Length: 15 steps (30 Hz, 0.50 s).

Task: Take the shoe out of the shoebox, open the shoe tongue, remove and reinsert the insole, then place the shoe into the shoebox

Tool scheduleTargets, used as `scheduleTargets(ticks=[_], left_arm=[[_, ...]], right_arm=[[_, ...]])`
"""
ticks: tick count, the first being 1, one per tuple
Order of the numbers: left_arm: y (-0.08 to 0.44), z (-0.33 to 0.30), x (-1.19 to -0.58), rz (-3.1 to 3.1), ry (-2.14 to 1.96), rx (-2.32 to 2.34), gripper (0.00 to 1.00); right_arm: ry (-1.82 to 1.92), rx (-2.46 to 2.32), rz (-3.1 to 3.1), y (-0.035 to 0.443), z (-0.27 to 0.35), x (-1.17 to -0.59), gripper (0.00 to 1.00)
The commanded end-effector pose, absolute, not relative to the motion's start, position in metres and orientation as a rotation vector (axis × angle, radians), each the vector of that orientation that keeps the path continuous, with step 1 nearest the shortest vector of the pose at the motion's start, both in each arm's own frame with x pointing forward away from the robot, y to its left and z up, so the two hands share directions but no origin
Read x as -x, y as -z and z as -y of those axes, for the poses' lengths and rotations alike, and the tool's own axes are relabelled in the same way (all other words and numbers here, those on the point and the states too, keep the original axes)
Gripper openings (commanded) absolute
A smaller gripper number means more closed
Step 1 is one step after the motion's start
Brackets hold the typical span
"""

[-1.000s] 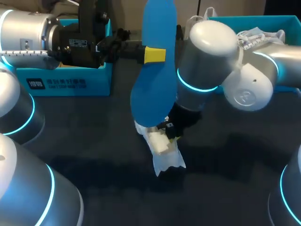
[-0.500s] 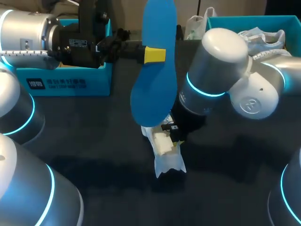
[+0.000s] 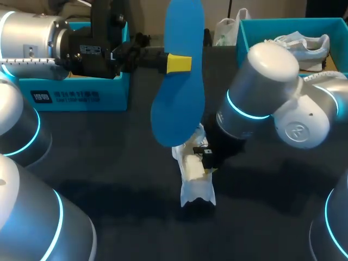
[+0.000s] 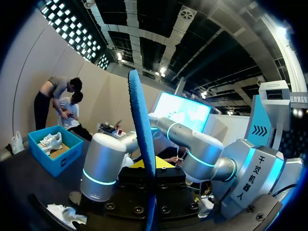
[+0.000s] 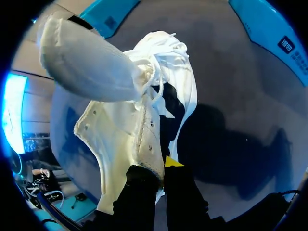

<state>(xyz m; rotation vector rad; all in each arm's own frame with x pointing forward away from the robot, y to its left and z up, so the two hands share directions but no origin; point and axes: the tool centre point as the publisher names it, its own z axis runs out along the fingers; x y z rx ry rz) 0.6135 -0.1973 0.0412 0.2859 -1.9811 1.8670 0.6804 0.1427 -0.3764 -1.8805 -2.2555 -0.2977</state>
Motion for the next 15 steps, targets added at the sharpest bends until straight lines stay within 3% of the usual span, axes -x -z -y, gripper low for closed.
scheduleTargets(ticks=[1,4,6,8,15], left_arm=[[-0.041,0.199,-0.614,1.980,-1.867,-0.284,0.00],[-0.041,0.199,-0.614,1.980,-1.867,-0.284,0.00],[-0.041,0.199,-0.614,1.980,-1.867,-0.284,0.00],[-0.041,0.199,-0.614,1.980,-1.867,-0.284,0.00],[-0.041,0.199,-0.614,1.980,-1.867,-0.284,0.00]], right_arm=[[0.298,1.875,2.240,0.383,-0.142,-0.684,0.00],[0.299,1.878,2.231,0.385,-0.142,-0.684,0.00],[0.299,1.885,2.221,0.384,-0.141,-0.684,0.36],[0.301,1.898,2.214,0.380,-0.140,-0.683,1.00],[0.327,1.922,2.194,0.359,-0.136,-0.681,1.00]])
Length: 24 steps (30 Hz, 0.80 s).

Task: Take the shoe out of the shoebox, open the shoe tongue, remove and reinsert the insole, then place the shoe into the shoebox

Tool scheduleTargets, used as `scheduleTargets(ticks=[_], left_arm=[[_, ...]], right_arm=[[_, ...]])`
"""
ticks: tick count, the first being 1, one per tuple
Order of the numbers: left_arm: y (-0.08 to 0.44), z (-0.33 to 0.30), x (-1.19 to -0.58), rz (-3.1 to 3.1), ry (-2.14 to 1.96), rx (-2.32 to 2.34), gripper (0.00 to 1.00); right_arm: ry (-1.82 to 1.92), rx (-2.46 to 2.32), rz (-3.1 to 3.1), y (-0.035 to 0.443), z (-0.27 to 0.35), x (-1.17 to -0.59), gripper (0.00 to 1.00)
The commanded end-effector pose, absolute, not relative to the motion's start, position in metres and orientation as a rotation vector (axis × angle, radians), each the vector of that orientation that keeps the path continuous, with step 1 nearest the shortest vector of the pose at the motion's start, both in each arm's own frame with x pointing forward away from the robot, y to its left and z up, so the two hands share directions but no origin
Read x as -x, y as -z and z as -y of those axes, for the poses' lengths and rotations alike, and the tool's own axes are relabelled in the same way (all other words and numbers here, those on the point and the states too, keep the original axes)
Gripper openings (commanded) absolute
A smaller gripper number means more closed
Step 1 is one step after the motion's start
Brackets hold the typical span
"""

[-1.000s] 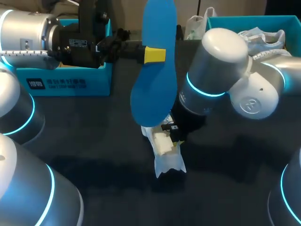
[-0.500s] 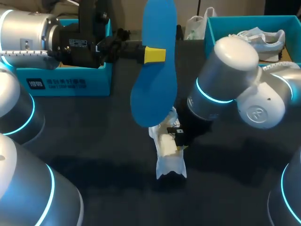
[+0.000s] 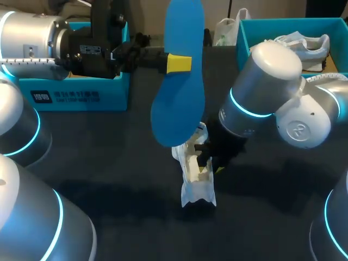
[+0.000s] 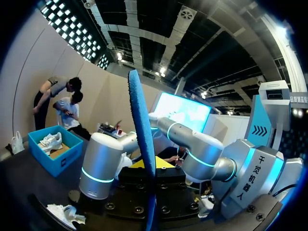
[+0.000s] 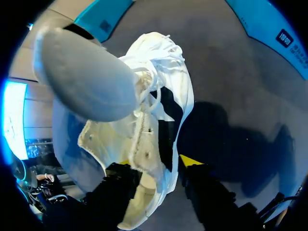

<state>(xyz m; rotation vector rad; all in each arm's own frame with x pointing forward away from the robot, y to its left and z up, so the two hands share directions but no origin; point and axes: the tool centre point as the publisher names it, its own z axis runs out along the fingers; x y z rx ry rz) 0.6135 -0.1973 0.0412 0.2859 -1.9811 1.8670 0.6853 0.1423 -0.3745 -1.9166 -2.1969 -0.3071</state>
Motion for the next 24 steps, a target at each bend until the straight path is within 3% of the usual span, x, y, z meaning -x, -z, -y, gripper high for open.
scheduleTargets(ticks=[1,6,20,24], left_arm=[[-0.041,0.199,-0.614,1.980,-1.867,-0.284,0.00],[-0.041,0.199,-0.614,1.980,-1.867,-0.284,0.00],[-0.041,0.199,-0.614,1.980,-1.867,-0.284,0.00],[-0.041,0.199,-0.614,1.980,-1.867,-0.284,0.00]], right_arm=[[0.348,1.919,2.182,0.355,-0.133,-0.681,1.00],[0.560,1.818,2.150,0.328,-0.110,-0.682,1.00],[0.676,1.793,2.100,0.326,-0.112,-0.685,1.00],[0.741,1.776,2.043,0.298,-0.105,-0.698,1.00]])
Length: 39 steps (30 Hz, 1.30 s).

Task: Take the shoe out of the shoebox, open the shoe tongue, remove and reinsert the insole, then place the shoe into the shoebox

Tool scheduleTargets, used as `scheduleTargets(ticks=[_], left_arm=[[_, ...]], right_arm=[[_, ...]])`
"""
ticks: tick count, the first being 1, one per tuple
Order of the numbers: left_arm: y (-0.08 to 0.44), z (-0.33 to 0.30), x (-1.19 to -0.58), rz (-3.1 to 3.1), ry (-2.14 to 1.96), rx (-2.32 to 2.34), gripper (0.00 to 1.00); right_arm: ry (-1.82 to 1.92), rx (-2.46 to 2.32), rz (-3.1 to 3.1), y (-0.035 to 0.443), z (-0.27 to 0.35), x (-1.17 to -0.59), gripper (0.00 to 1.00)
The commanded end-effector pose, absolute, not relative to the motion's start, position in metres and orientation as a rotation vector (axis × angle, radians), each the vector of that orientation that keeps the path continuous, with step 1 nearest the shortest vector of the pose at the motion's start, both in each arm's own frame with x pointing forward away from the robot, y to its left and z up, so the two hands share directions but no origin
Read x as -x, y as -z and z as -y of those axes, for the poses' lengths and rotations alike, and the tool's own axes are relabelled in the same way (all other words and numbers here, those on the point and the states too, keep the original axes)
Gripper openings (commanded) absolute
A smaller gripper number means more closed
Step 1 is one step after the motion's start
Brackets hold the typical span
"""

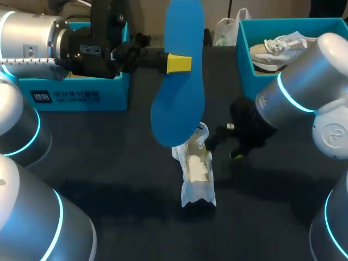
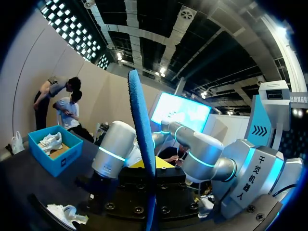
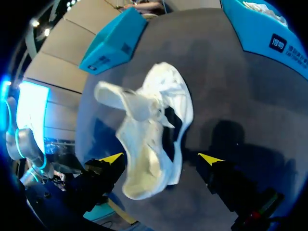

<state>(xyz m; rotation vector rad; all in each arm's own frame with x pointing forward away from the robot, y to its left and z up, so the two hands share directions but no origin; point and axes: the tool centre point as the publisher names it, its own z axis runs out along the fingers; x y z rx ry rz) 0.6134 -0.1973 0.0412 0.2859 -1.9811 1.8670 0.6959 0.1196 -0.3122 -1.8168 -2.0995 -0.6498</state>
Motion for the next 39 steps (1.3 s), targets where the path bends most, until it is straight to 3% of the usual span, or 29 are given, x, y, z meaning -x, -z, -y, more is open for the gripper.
scheduleTargets(ticks=[1,10,22,39], left_arm=[[-0.041,0.199,-0.614,1.980,-1.867,-0.284,0.00],[-0.041,0.199,-0.614,1.980,-1.867,-0.284,0.00],[-0.041,0.199,-0.614,1.980,-1.867,-0.284,0.00],[-0.041,0.199,-0.614,1.980,-1.867,-0.284,0.00]], right_arm=[[0.744,1.764,2.028,0.287,-0.101,-0.702,1.00],[0.857,1.693,1.848,0.230,-0.082,-0.720,1.00],[0.853,1.677,1.795,0.232,-0.087,-0.726,1.00],[1.032,1.568,1.514,0.195,-0.102,-0.747,1.00]])
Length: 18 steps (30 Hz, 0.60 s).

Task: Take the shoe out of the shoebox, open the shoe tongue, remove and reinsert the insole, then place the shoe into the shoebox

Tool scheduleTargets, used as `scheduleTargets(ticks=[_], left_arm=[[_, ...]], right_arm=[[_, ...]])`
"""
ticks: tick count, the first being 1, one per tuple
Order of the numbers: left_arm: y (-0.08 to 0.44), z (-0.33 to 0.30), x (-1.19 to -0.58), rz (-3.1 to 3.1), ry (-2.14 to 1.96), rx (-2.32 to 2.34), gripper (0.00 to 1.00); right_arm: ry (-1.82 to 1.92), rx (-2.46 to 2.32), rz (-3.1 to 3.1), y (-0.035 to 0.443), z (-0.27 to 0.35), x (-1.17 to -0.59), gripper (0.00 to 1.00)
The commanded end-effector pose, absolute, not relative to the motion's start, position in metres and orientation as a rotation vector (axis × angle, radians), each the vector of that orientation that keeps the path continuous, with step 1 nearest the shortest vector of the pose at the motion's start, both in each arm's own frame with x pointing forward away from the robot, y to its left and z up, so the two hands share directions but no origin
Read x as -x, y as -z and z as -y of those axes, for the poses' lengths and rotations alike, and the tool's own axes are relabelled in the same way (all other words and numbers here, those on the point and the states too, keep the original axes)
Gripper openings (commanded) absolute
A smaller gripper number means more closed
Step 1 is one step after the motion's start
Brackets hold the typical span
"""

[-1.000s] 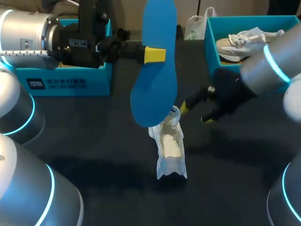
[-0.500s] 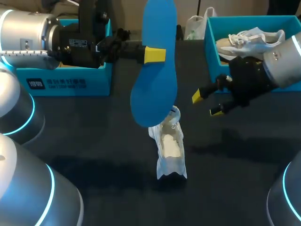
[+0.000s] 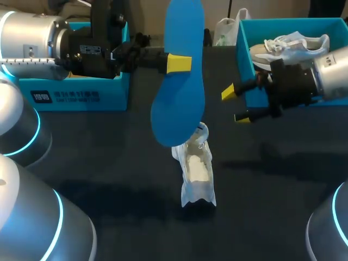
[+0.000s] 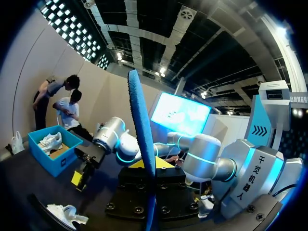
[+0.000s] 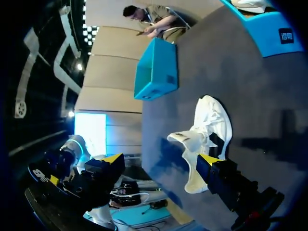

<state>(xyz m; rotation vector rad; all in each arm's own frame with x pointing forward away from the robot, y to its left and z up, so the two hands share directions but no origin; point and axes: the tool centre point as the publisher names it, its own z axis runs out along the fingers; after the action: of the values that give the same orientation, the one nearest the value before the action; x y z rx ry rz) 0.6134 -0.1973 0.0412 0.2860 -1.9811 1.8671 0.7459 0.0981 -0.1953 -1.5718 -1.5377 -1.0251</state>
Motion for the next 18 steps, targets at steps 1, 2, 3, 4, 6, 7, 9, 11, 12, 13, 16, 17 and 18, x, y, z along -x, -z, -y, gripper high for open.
scheduleTargets(ticks=[1,2,3,4,6,7,9,11,12,13,16,17,18], left_arm=[[-0.041,0.199,-0.614,1.980,-1.867,-0.284,0.00],[-0.041,0.199,-0.614,1.980,-1.867,-0.284,0.00],[-0.041,0.199,-0.614,1.980,-1.867,-0.284,0.00],[-0.041,0.199,-0.614,1.980,-1.867,-0.284,0.00],[-0.041,0.199,-0.614,1.980,-1.867,-0.284,0.00],[-0.041,0.199,-0.614,1.980,-1.867,-0.284,0.00],[-0.041,0.199,-0.614,1.980,-1.867,-0.284,0.00],[-0.041,0.199,-0.614,1.980,-1.867,-0.284,0.00],[-0.041,0.199,-0.614,1.980,-1.867,-0.284,0.00],[-0.041,0.199,-0.614,1.980,-1.867,-0.284,0.00],[-0.039,0.199,-0.624,1.998,-1.880,-0.212,0.00],[-0.038,0.199,-0.629,2.028,-1.921,-0.131,0.00],[-0.038,0.198,-0.634,2.058,-1.940,-0.058,0.00]], right_arm=[[1.037,1.568,1.496,0.193,-0.102,-0.748,1.00],[1.043,1.561,1.481,0.191,-0.102,-0.748,1.00],[1.042,1.563,1.473,0.189,-0.102,-0.749,1.00],[1.042,1.562,1.461,0.187,-0.102,-0.750,1.00],[1.034,1.549,1.447,0.183,-0.103,-0.751,1.00],[1.024,1.551,1.438,0.182,-0.103,-0.752,1.00],[1.006,1.550,1.420,0.181,-0.103,-0.753,1.00],[1.000,1.545,1.398,0.180,-0.104,-0.755,1.00],[1.004,1.541,1.395,0.179,-0.105,-0.755,1.00],[1.004,1.541,1.395,0.179,-0.105,-0.755,1.00],[1.004,1.541,1.395,0.179,-0.105,-0.755,1.00],[1.004,1.541,1.395,0.179,-0.105,-0.755,1.00],[1.004,1.541,1.395,0.179,-0.105,-0.755,1.00]])
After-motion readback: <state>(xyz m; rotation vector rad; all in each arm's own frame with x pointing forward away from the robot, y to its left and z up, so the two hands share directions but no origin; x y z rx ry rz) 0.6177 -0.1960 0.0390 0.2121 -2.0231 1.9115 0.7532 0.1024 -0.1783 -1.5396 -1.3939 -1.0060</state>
